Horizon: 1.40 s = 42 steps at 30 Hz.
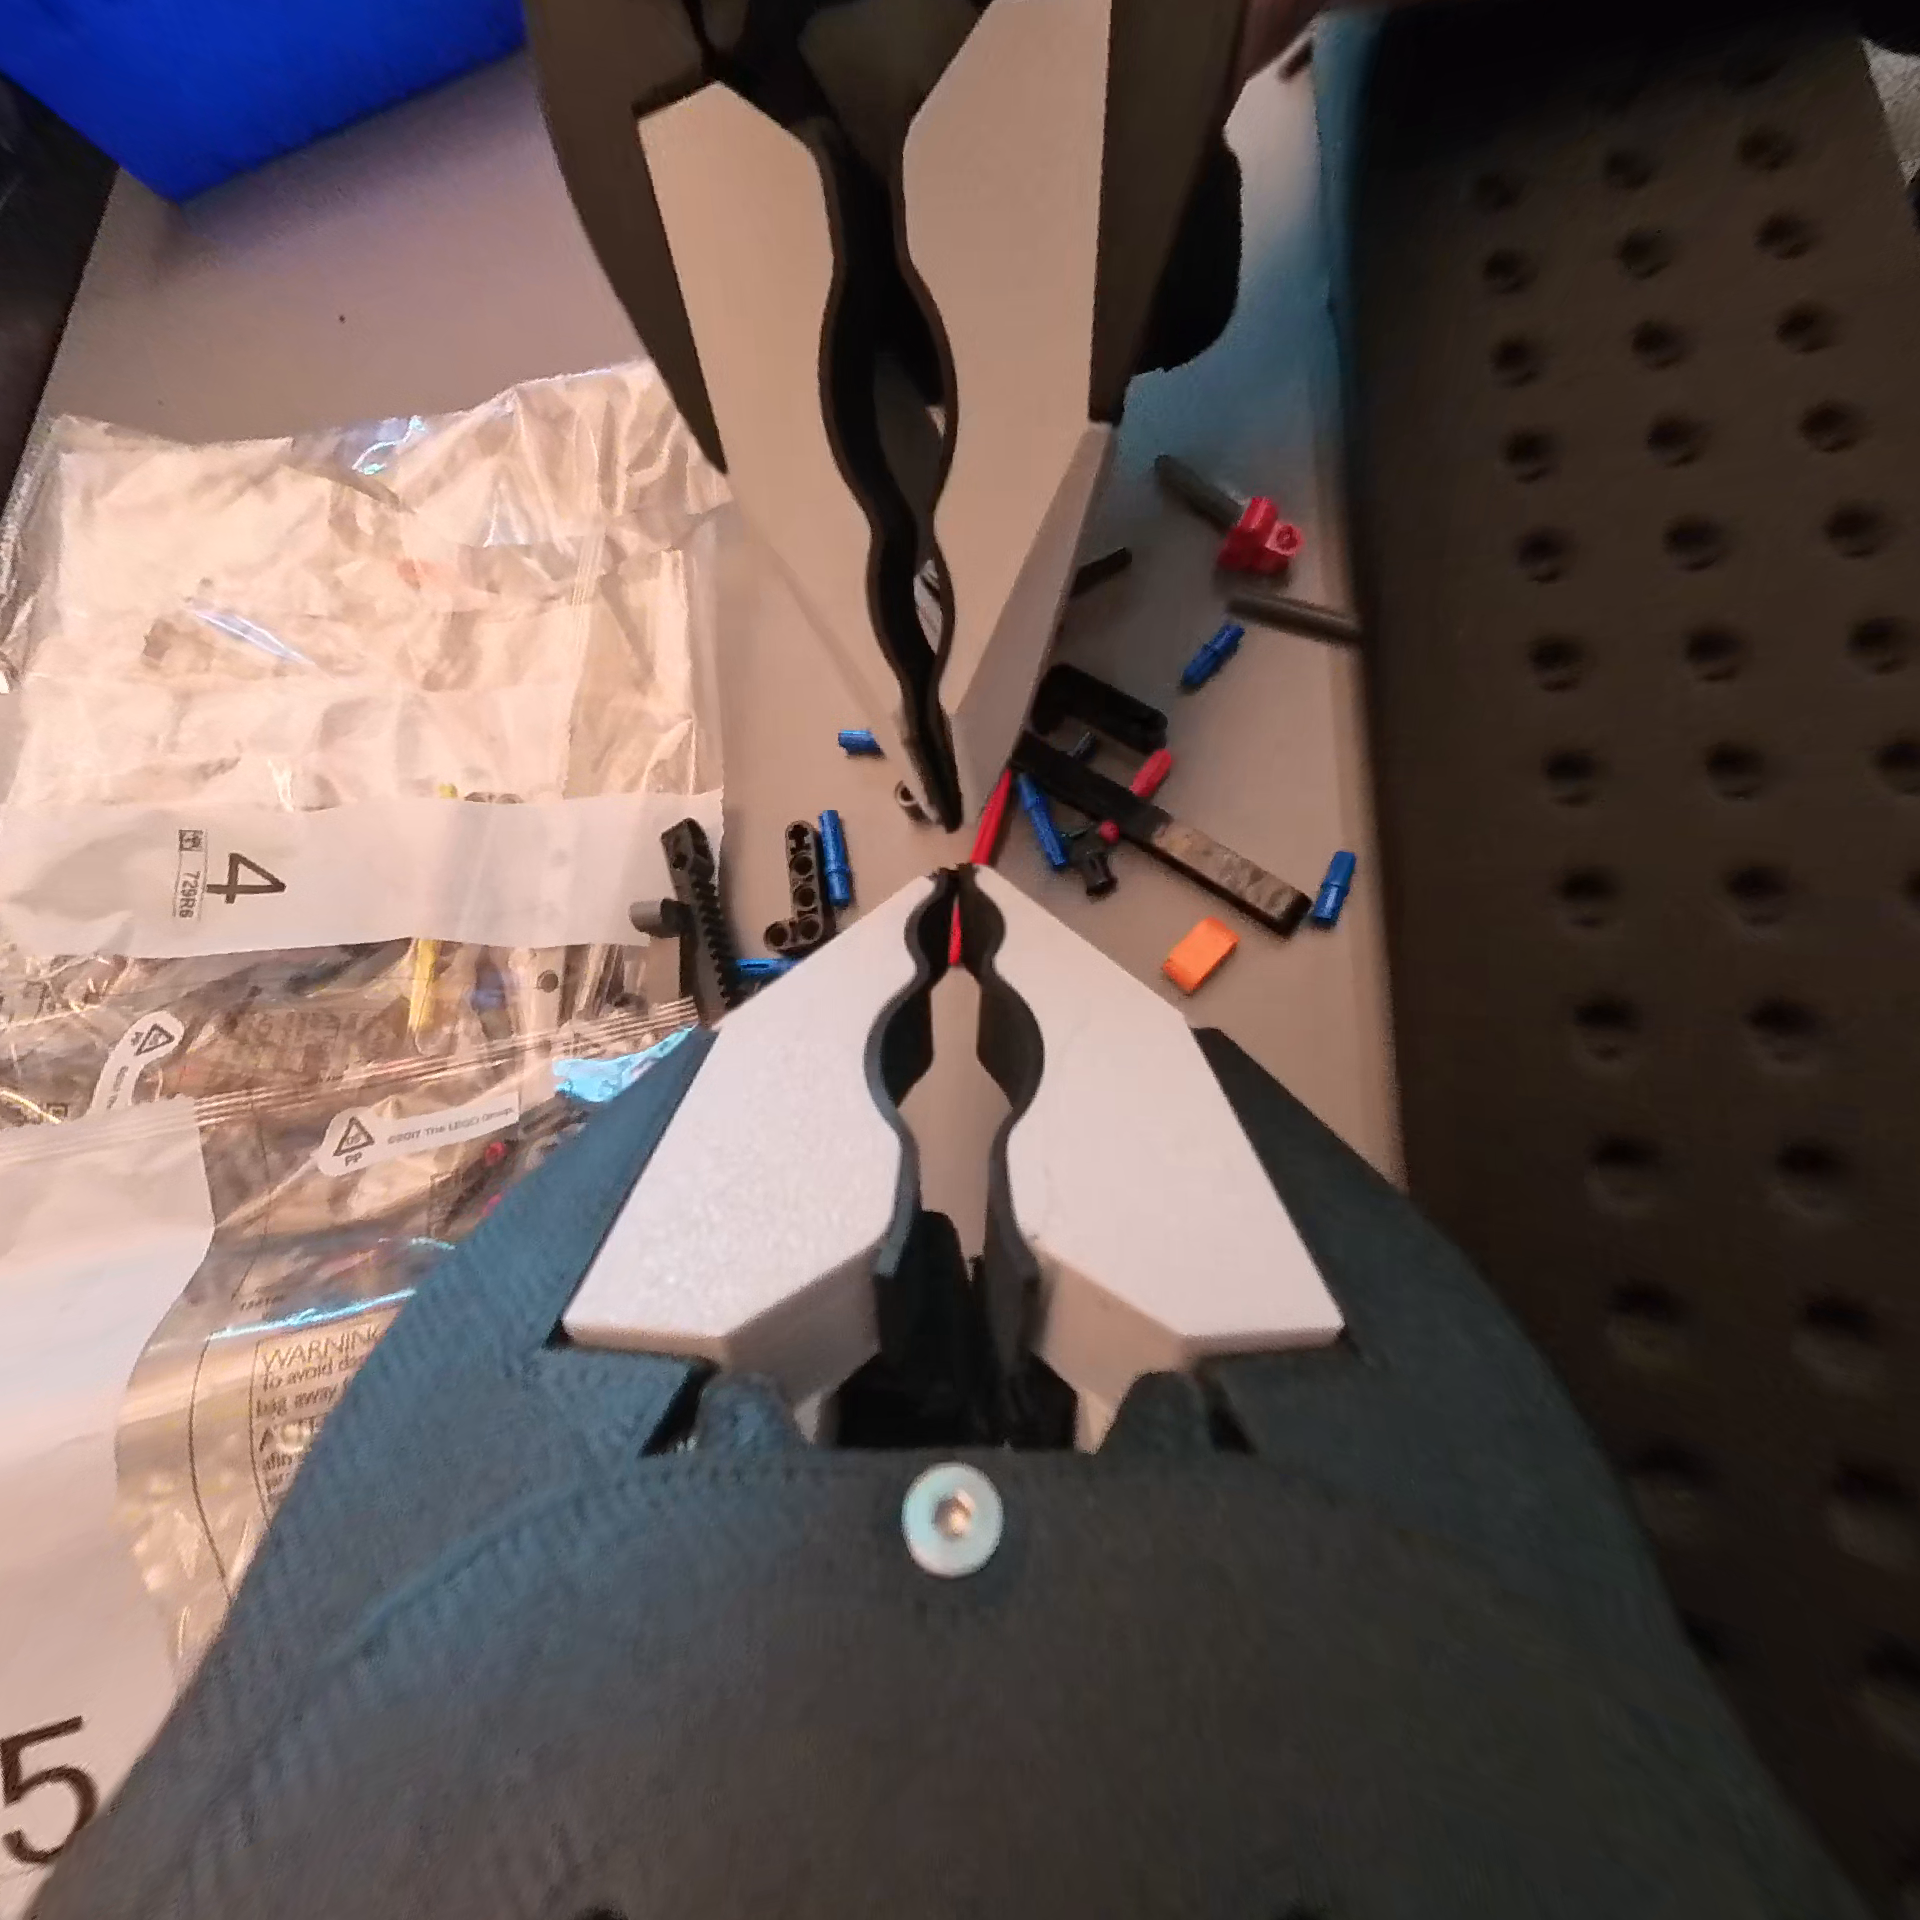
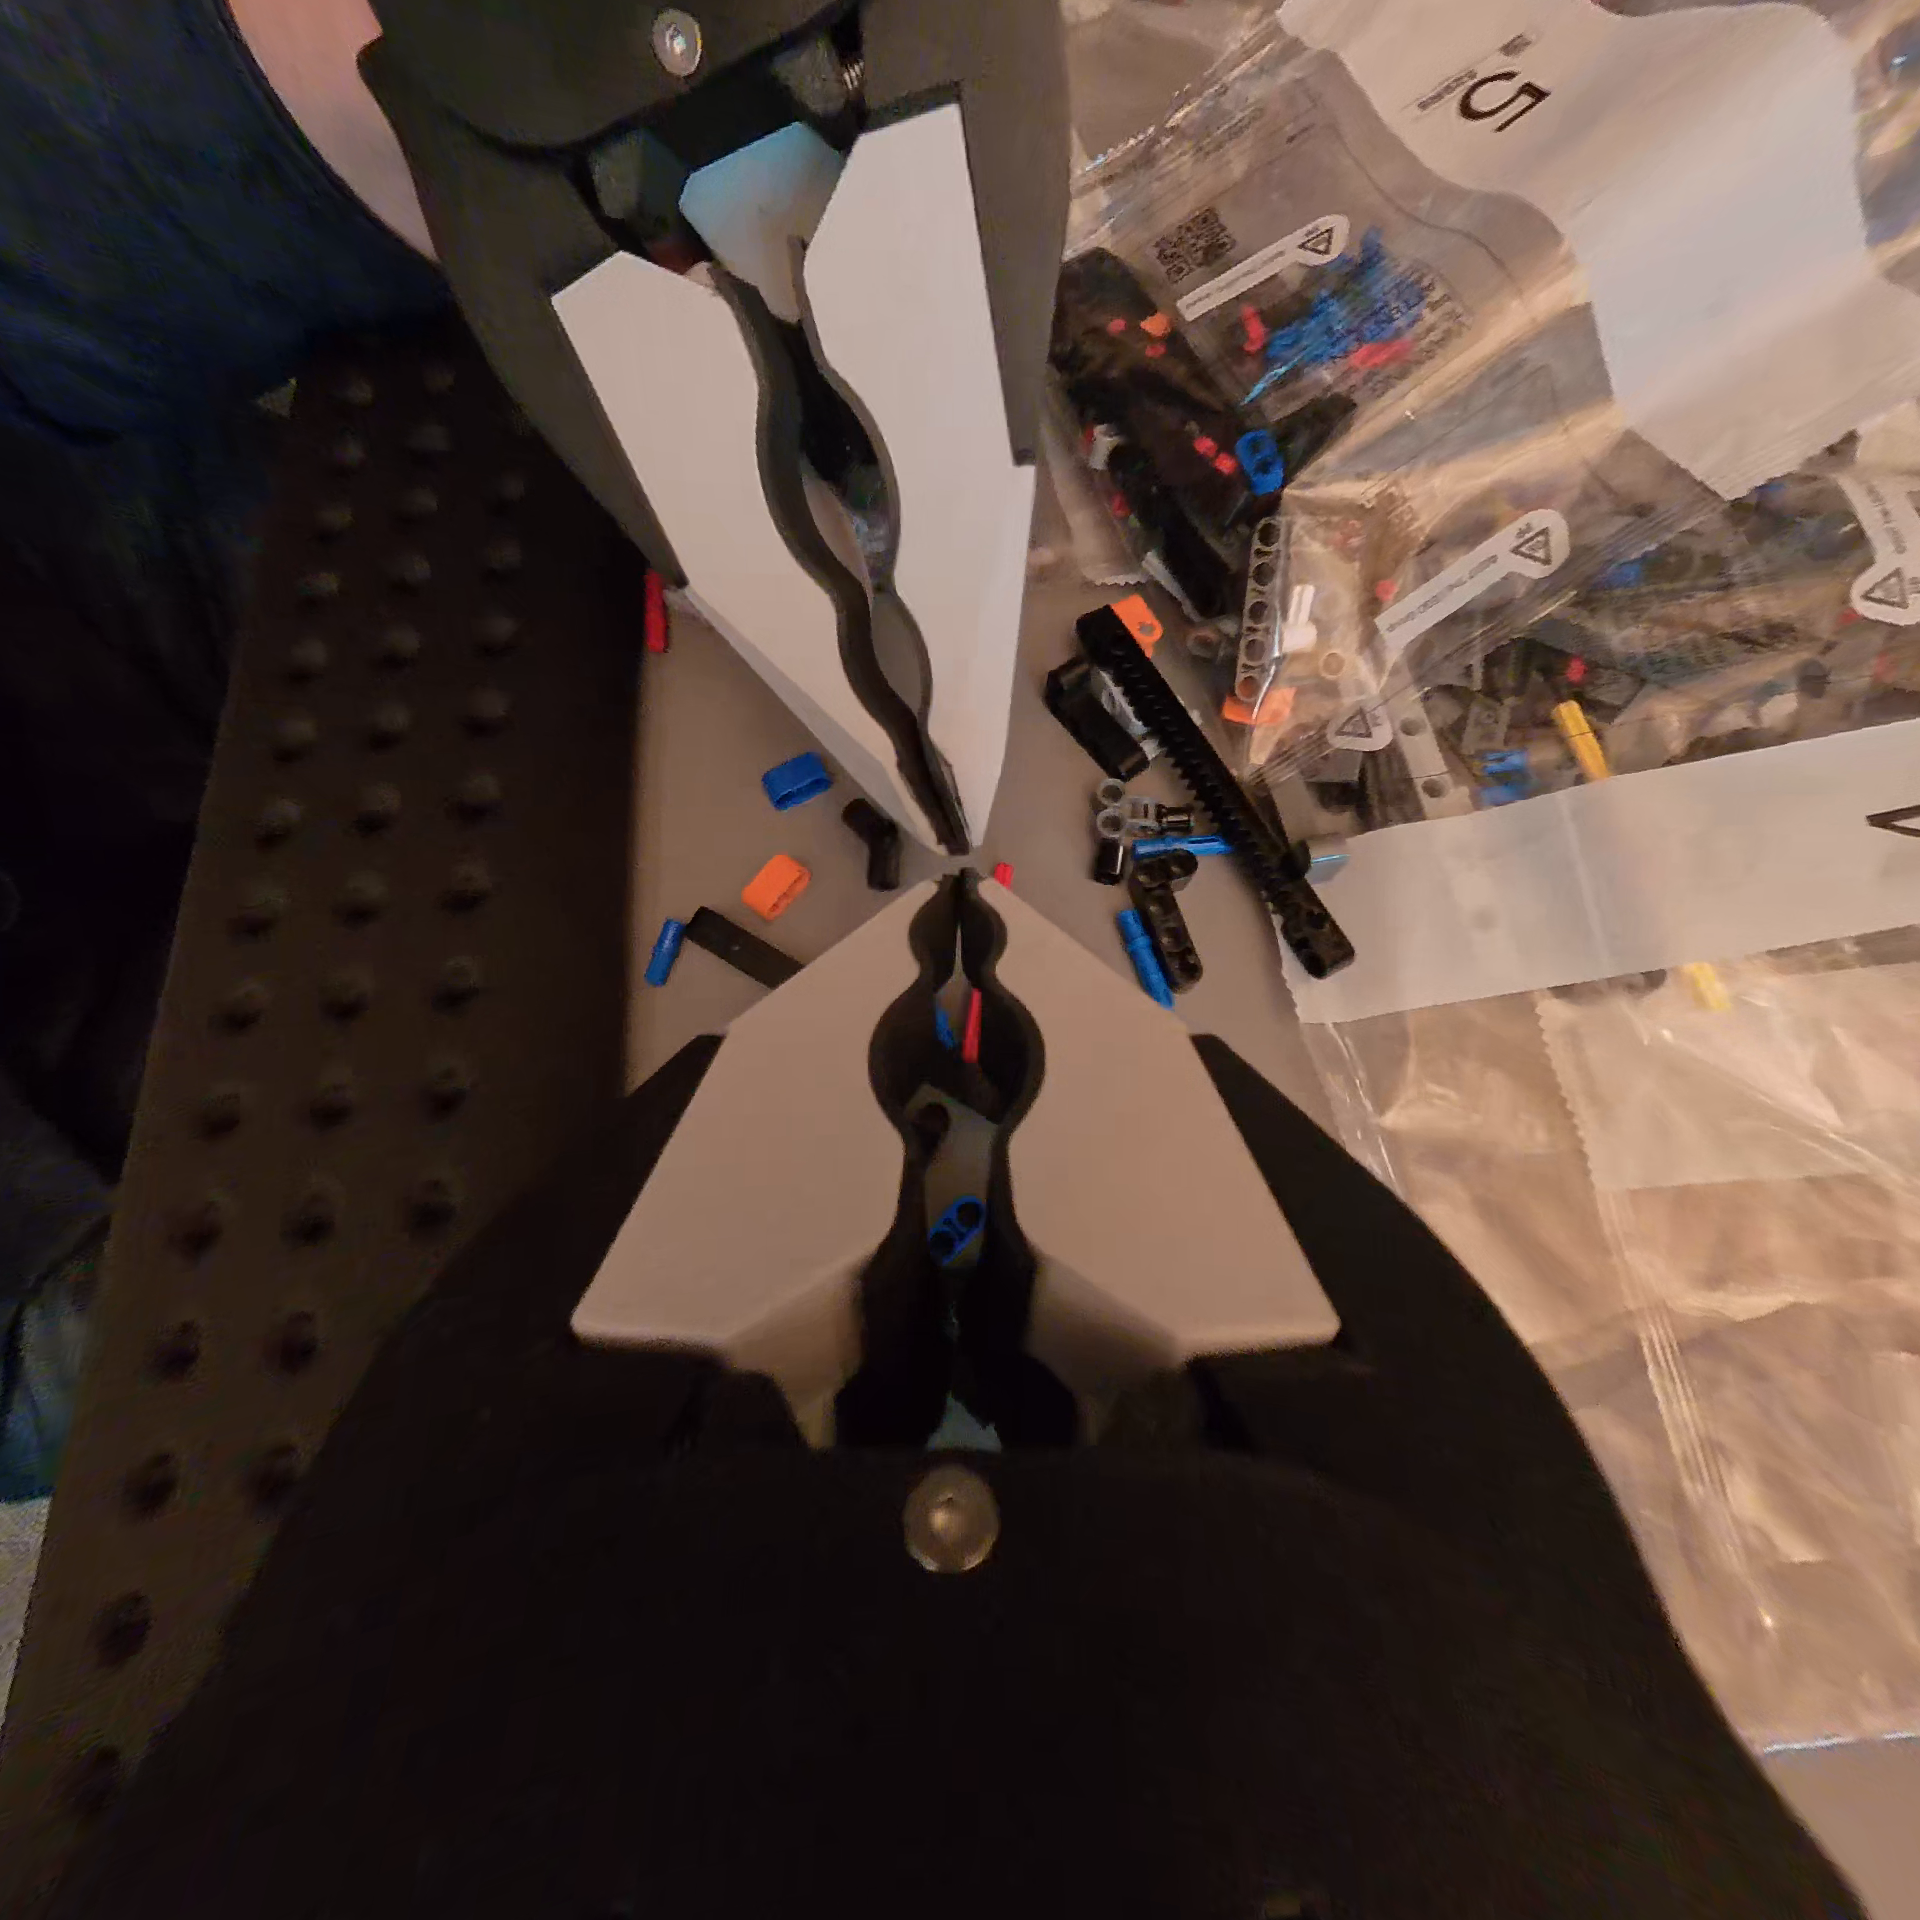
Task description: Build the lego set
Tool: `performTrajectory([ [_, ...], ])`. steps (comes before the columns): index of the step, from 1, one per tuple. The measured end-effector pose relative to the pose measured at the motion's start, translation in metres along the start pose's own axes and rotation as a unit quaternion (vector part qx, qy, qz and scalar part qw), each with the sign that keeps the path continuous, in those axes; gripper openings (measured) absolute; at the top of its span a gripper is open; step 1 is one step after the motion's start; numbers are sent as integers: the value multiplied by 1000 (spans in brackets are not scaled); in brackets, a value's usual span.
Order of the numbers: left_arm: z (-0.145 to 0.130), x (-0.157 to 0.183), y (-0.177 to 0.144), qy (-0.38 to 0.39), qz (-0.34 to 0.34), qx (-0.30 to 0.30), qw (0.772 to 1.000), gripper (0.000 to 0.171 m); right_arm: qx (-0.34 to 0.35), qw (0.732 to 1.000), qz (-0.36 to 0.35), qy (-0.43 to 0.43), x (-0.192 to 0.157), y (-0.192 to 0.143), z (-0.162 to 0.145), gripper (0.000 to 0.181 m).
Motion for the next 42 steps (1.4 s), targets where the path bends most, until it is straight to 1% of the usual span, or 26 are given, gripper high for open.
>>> performTrajectory([
  [3, 2, -3, -3, -8, 1, 15, 1000, 0, 6, 1000, -11, 11, 5, -2, 0, 0],
  [6, -6, -13, -4, -29, 30, -8, 999, 0, 21, 999, -38, 31, 15, -8, 0, 1],
  [9, -14, -26, -8, -73, 50, -18, 996, 2, 31, 995, -82, 45, 31, -14, 0, 9],
  [12, -24, -37, -9, -98, 71, -40, 992, 7, 4, 992, -118, 43, 47, -10, -3, 17],
  [15, -36, -42, -2, -122, 79, -76, 986, 18, -27, 991, -121, 43, 58, -2, -7, 20],
  [16, -38, -43, 1, -120, 81, -87, 986, 18, -34, 991, -126, 38, 63, -1, -6, 20],
  [17, -39, -42, 3, -125, 78, -90, 985, 16, -40, 991, -122, 34, 67, 0, -4, 20],
  [19, -41, -40, 7, -139, 63, -97, 983, 14, -54, 995, -76, 28, 68, 9, 0, 19],
  [22, -43, -39, 8, -146, 54, -95, 983, 13, -119, 992, -33, 34, 72, 29, -10, 27],
  [23, -43, -39, 7, -149, 49, -94, 983, 14, -116, 993, -21, 20, 68, 29, -8, 10],
  [24, -43, -38, 6, -150, 45, -91, 984, 18, -126, 992, -23, 12, 68, 29, -9, 8],
  [28, -44, -39, -4, -158, 44, -77, 984, 20, -111, 994, -19, -2, 63, 24, -8, 6],
  [31, -46, -44, -14, -168, 60, -63, 982, 21, -88, 996, -16, -1, 62, 16, -3, 6],
  [32, -46, -47, -18, -172, 67, -57, 981, 22, -81, 996, -24, -2, 64, 13, -2, 6],
  [35, -51, -58, -31, -181, 115, -51, 975, 20, -59, 997, -43, 6, 68, 5, 2, 6],
  [37, -54, -65, -39, -189, 142, -51, 970, 23, -48, 997, -54, 12, 72, 1, 4, 5],
  [38, -52, -70, -45, -185, 166, -42, 968, 26, -44, 997, -59, 14, 73, 0, 4, 5],
  [39, -49, -71, -51, -186, 174, -24, 967, 27, -39, 997, -64, 14, 74, -1, 5, 5],
  [40, -47, -71, -54, -197, 166, -5, 966, 27, -34, 997, -62, 13, 74, -2, 7, 5],
  [41, -48, -71, -56, -208, 160, 0, 965, 27, -33, 998, -59, 12, 73, -3, 7, 5],
  [42, -52, -72, -59, -208, 167, -10, 964, 28, -32, 998, -60, 11, 73, -3, 7, 5],
])
Point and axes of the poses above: each gripper's, where its closed fingertips meet, y out along the fingers, z out of its top, x = y × z across the jaws, the point moved 5 cm from there along -y, back along the fingers, and after that the axes turned 1 degree about -z, right-handed, at the moved point
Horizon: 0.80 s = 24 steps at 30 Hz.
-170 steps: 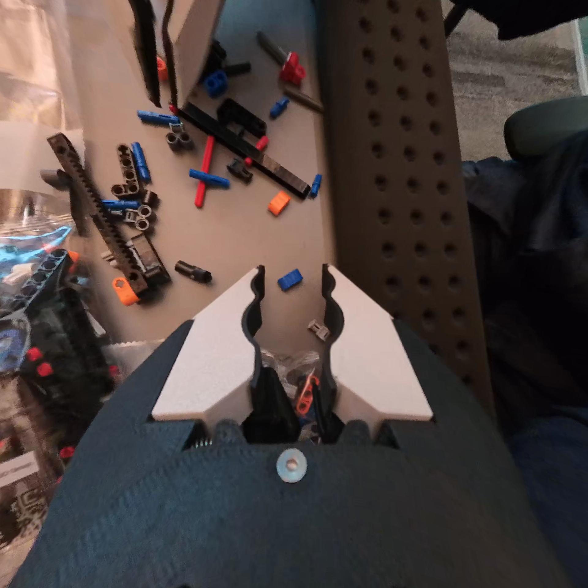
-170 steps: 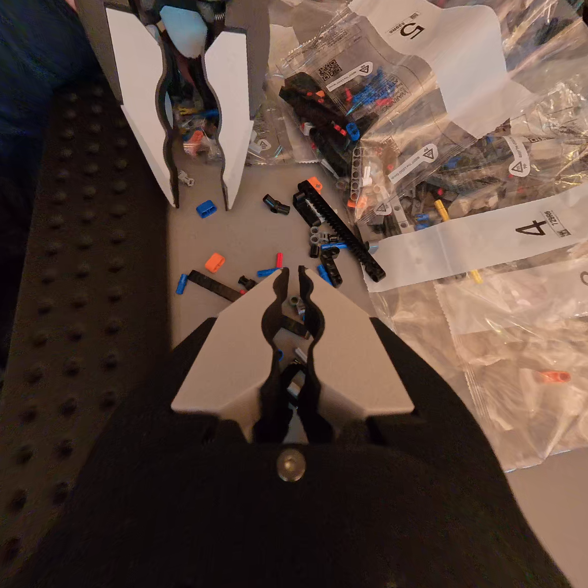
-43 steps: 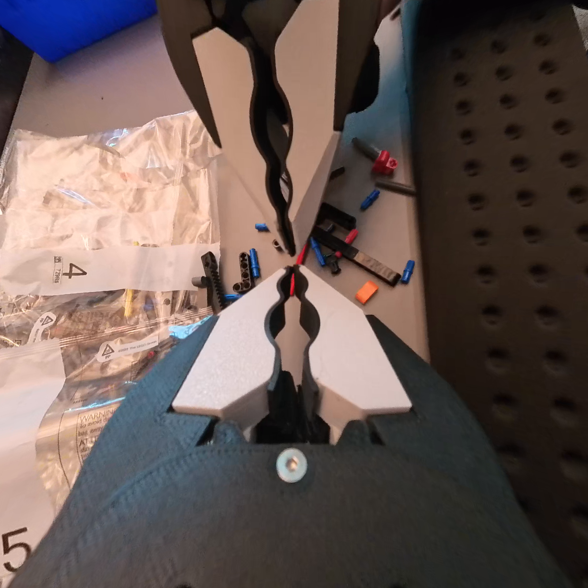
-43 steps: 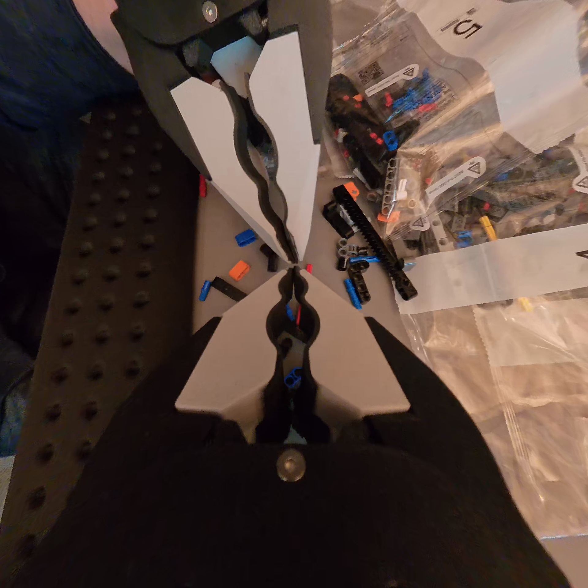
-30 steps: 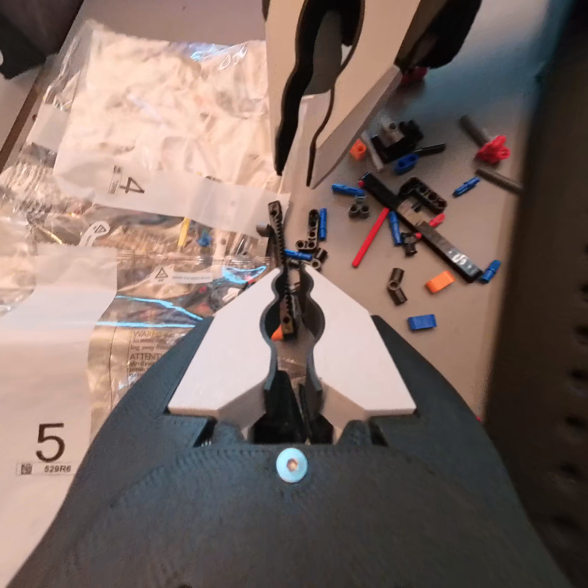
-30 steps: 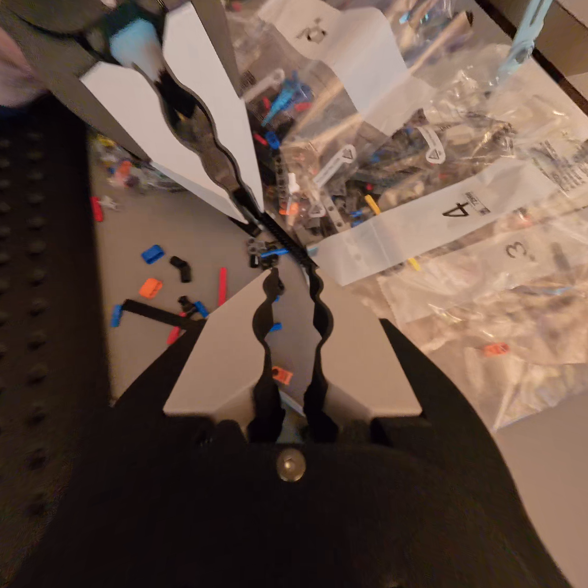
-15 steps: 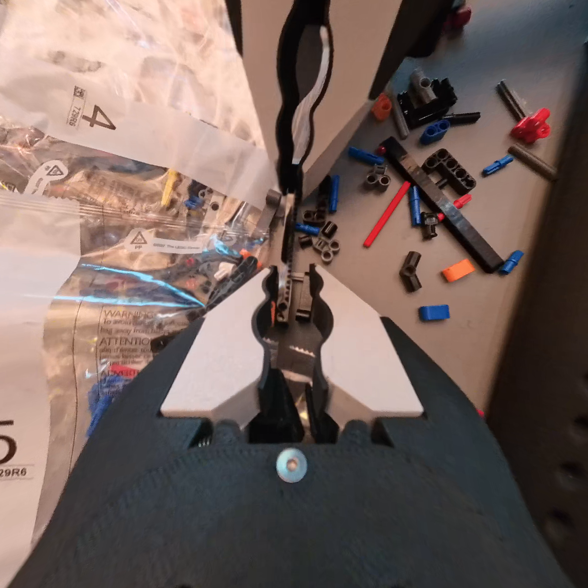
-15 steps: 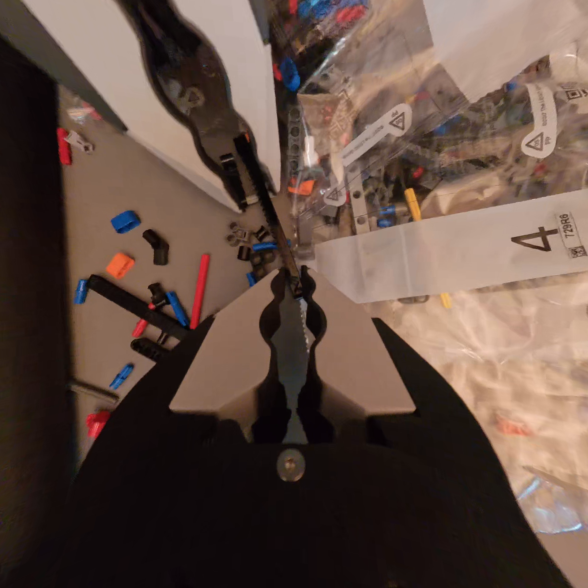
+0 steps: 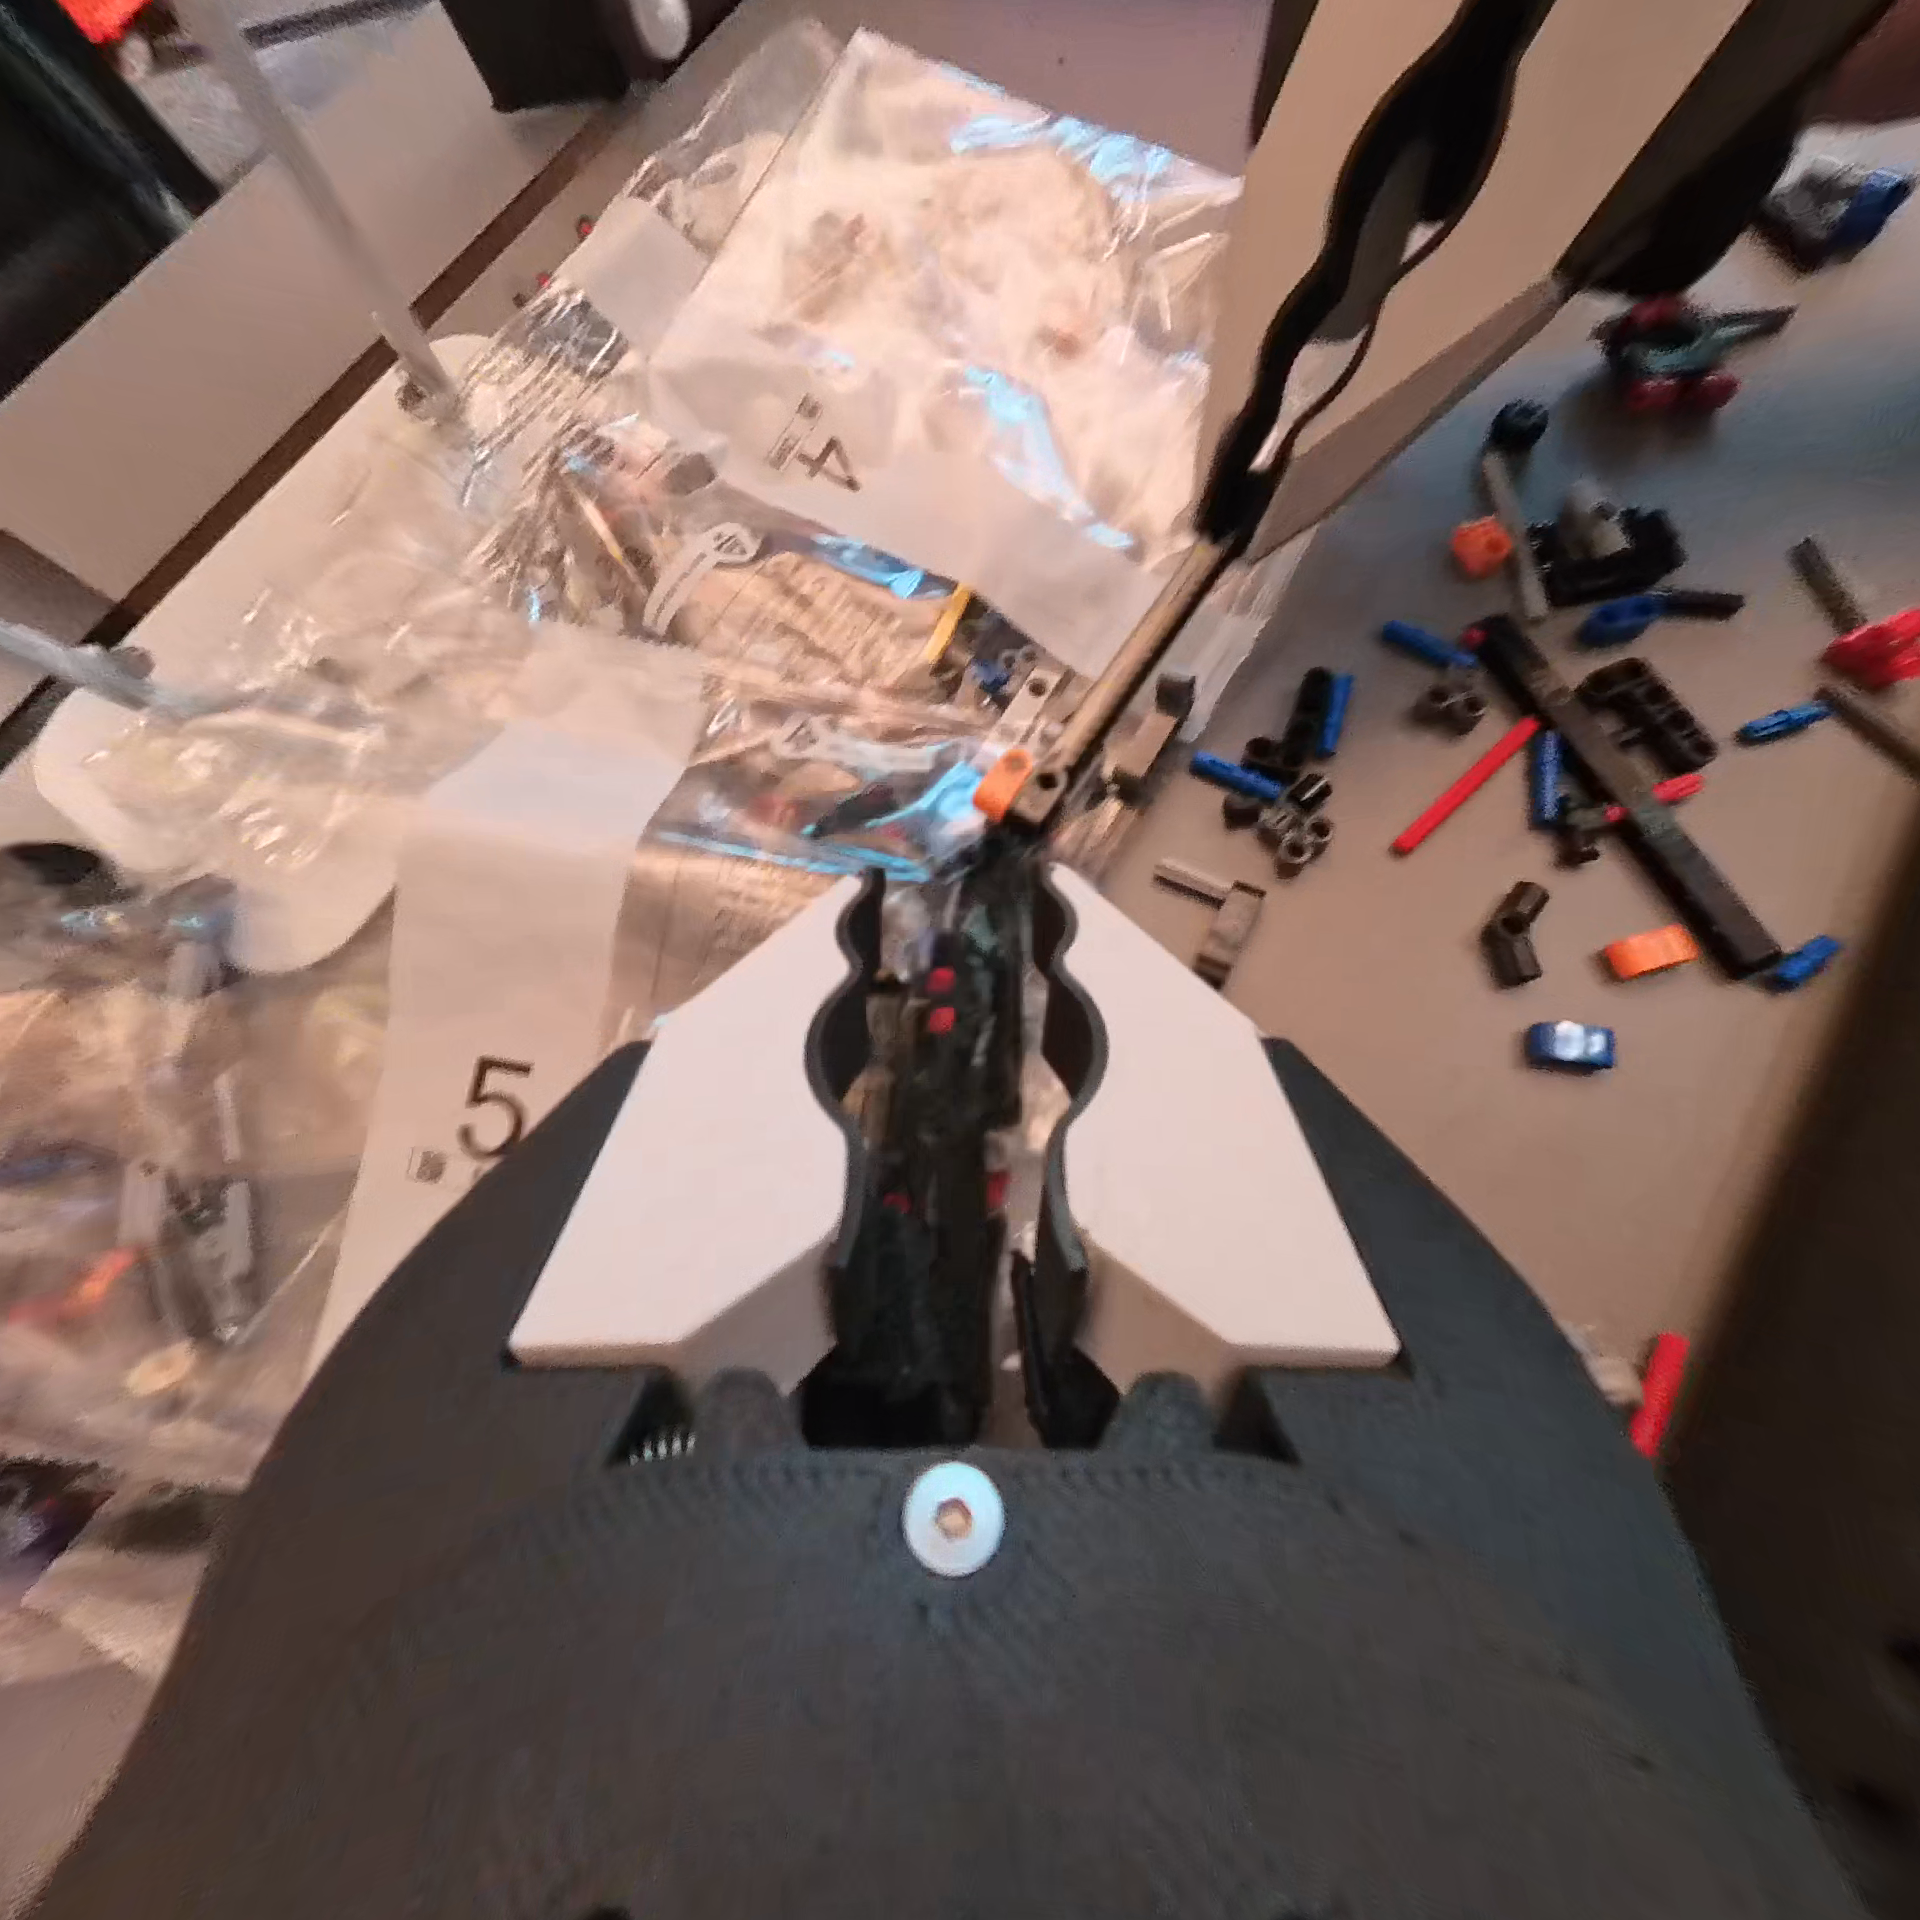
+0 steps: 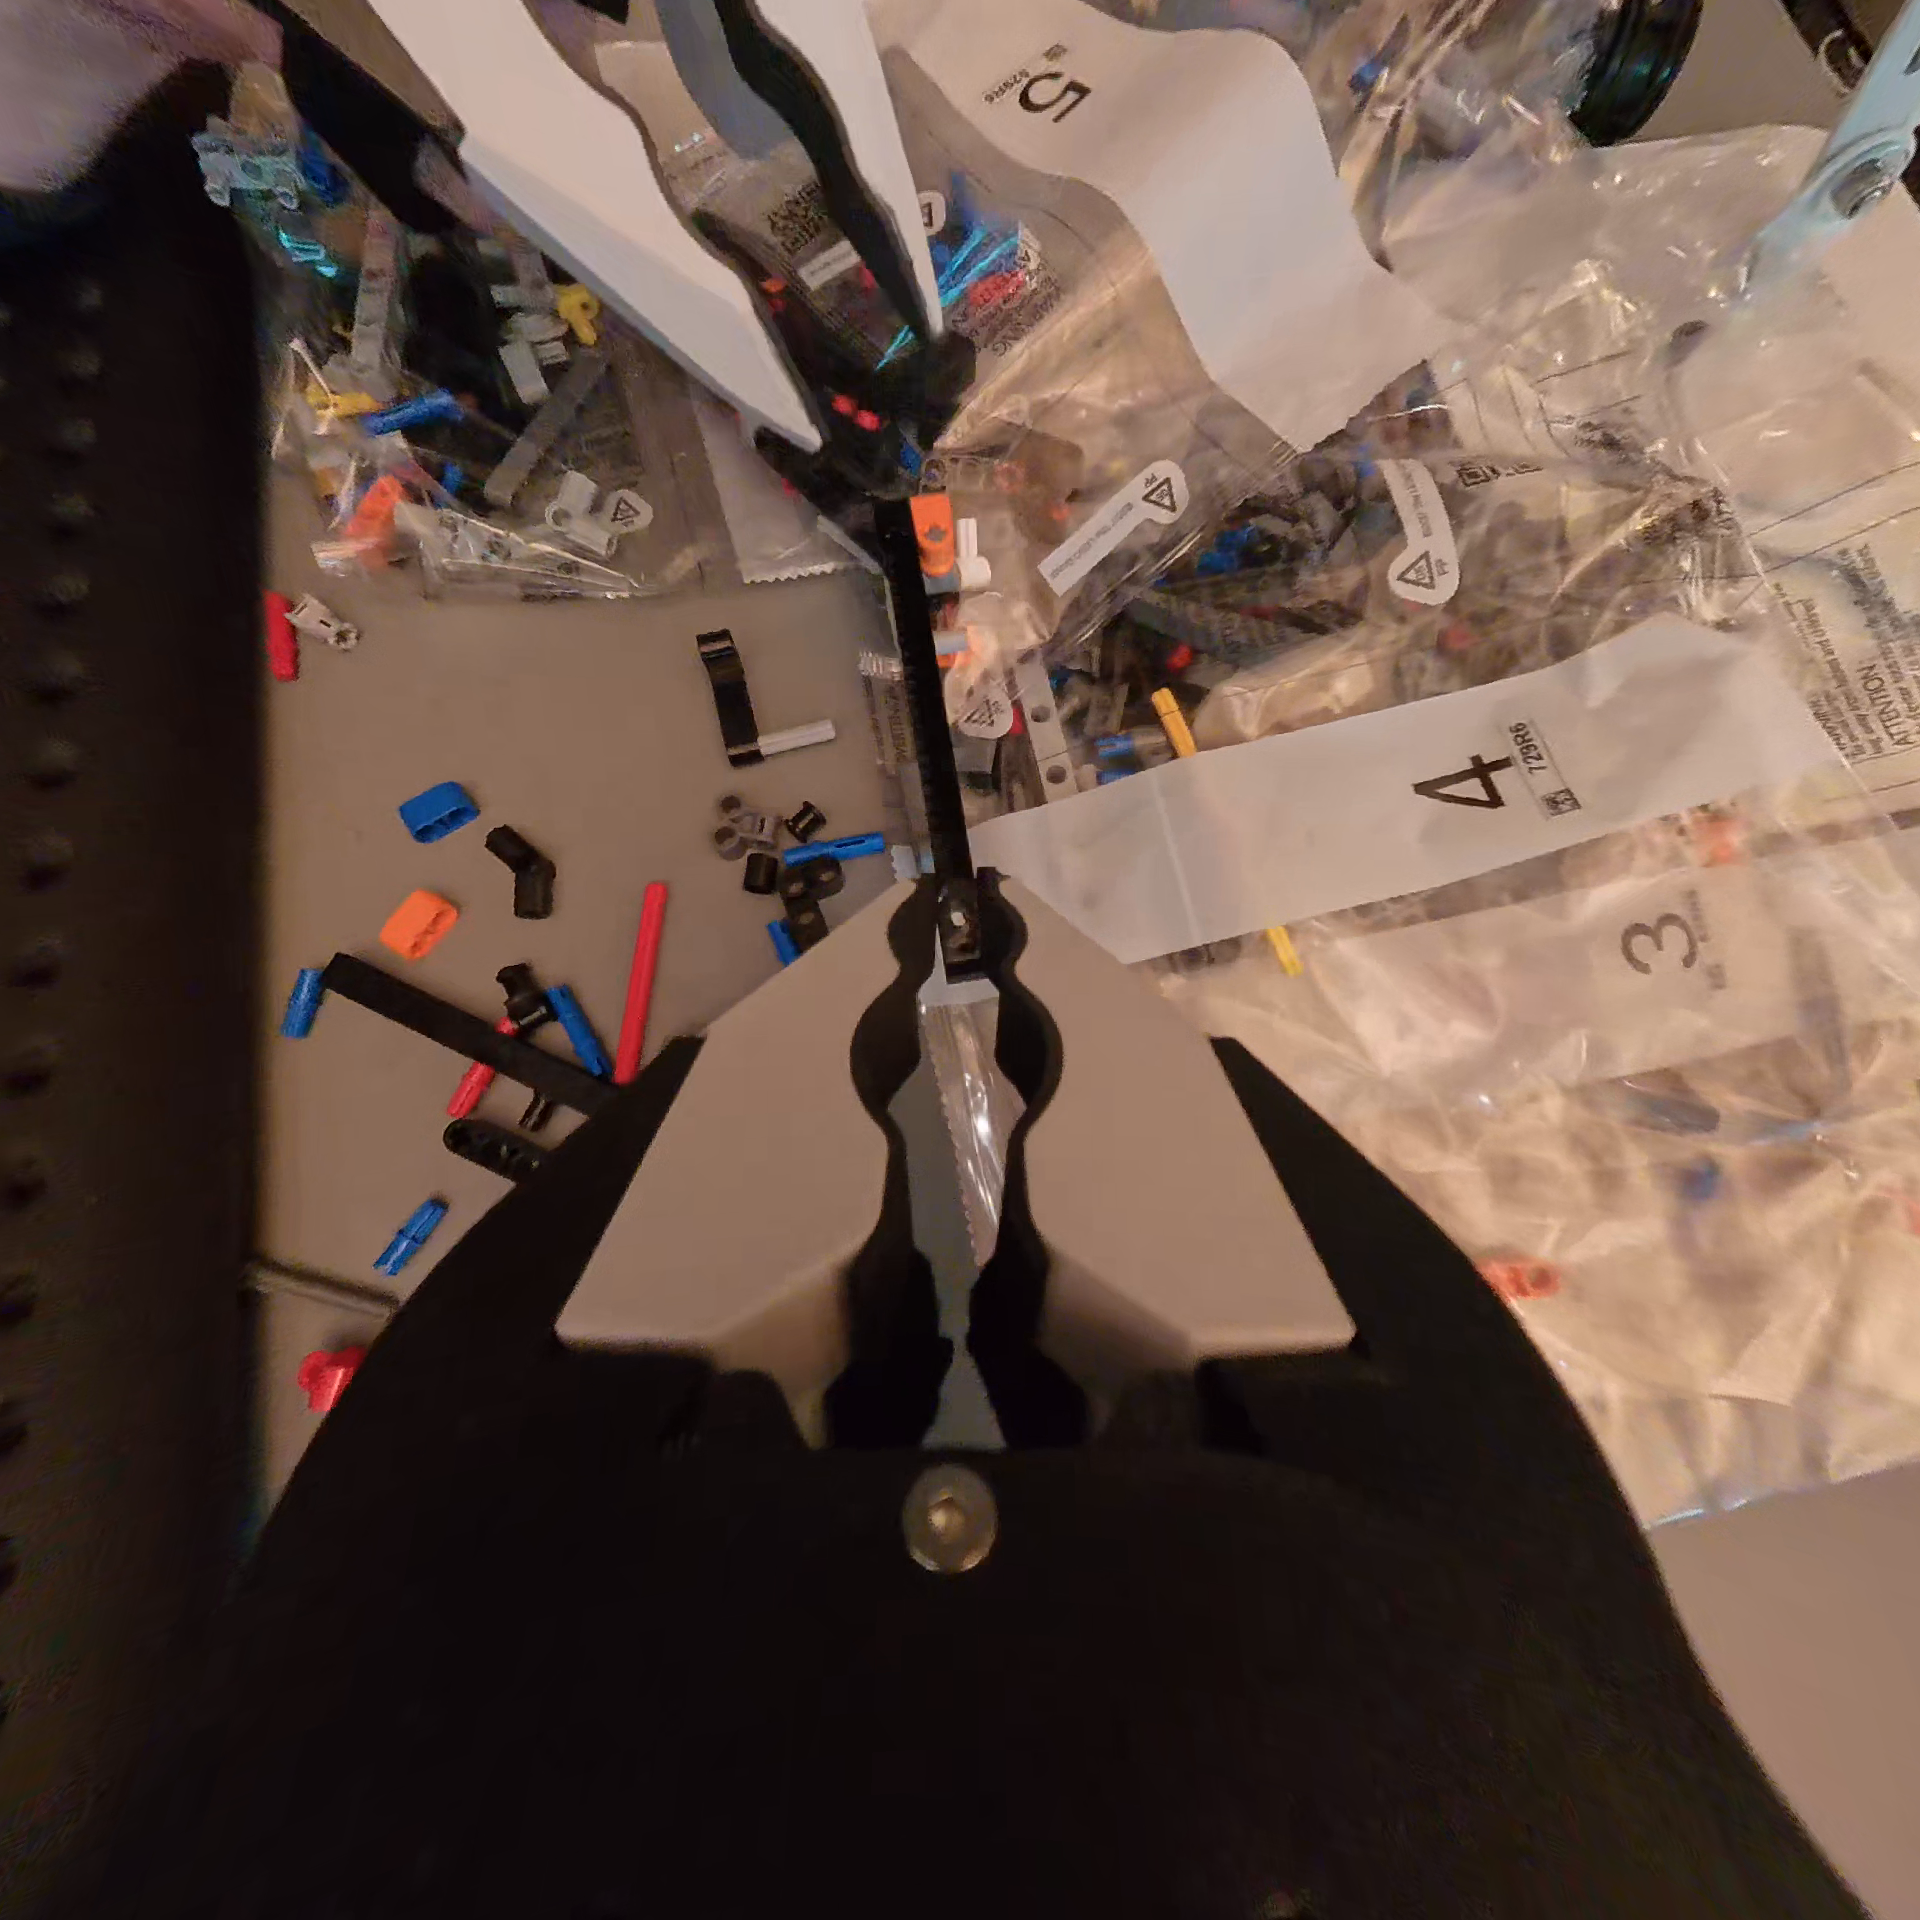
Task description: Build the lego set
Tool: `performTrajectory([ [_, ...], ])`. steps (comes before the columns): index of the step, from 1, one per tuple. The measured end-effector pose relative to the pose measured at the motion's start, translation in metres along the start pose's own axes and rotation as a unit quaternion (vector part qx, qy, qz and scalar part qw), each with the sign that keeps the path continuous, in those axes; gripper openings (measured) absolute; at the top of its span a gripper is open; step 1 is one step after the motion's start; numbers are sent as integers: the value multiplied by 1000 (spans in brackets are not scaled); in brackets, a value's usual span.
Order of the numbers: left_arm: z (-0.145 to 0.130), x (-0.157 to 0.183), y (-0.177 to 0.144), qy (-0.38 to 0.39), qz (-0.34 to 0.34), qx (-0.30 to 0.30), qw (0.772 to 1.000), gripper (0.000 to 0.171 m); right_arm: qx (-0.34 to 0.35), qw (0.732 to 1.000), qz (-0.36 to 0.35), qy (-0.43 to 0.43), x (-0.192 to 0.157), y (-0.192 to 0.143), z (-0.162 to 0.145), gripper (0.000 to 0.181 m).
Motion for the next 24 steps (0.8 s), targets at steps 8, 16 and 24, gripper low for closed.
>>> performTrajectory([
  [8, -6, -58, -40, -52, 90, 16, 994, 40, 13, 1000, 6, 2, -1, -1, 2, 5],
  [16, -44, -120, -30, -148, 54, -49, 986, 66, 27, 1000, 13, 9, -1, -1, 5, 5],
  [24, 11, -27, -23, -27, -168, 91, 981, 60, 119, 989, 63, 52, -3, -15, 22, 5],
])
Point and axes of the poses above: each gripper's, where its closed fingertips meet, y out along the fingers, z out of its top, x = y × z across the jaws, the point moved 5 cm from there along -y, back along the fingers, and after that the axes turned 1 degree about -z, right-handed, at the moved point
